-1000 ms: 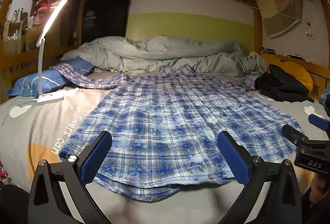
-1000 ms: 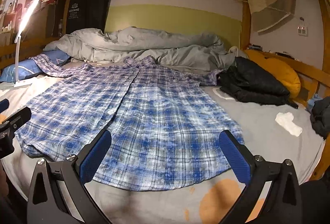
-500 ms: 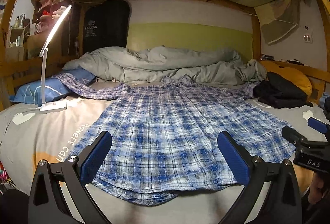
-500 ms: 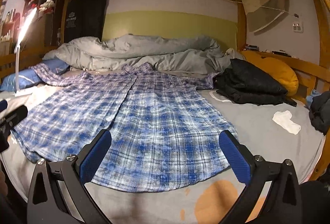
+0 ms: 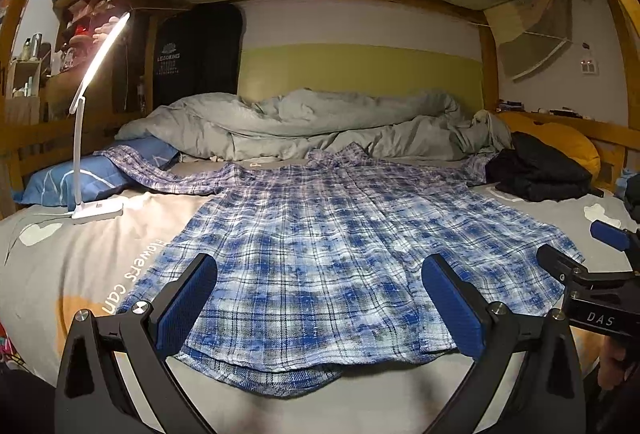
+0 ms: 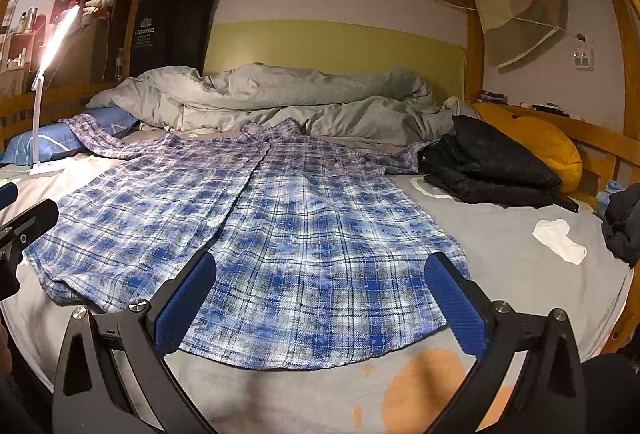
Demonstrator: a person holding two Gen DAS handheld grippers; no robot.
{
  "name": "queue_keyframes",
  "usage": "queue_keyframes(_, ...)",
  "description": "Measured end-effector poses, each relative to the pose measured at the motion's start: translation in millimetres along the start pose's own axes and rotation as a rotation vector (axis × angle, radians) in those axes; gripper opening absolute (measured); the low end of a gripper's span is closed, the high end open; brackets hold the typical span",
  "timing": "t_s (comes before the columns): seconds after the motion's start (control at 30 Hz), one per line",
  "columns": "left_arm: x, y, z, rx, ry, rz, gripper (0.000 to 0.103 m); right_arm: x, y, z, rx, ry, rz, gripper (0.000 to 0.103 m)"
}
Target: Fold large clothes
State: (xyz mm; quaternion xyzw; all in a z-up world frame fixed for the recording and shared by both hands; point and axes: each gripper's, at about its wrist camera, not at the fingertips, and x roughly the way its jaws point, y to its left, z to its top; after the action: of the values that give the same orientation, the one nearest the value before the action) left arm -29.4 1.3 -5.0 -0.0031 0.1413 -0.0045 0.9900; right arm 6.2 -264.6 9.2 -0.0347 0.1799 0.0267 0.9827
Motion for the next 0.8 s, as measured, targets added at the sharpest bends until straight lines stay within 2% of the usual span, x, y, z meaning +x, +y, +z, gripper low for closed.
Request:
queue_keyframes(0.63,-1,19,2,-0.034,-0.007,0.032,0.103,2,11,-3,-0.041,-0.001,-0.004,0.103)
queue_keyframes(0.8,0,19,2,-0.035,-0.015,0.032,0.103,6,8,-5,-0.019,0.012,-0.002,0.103)
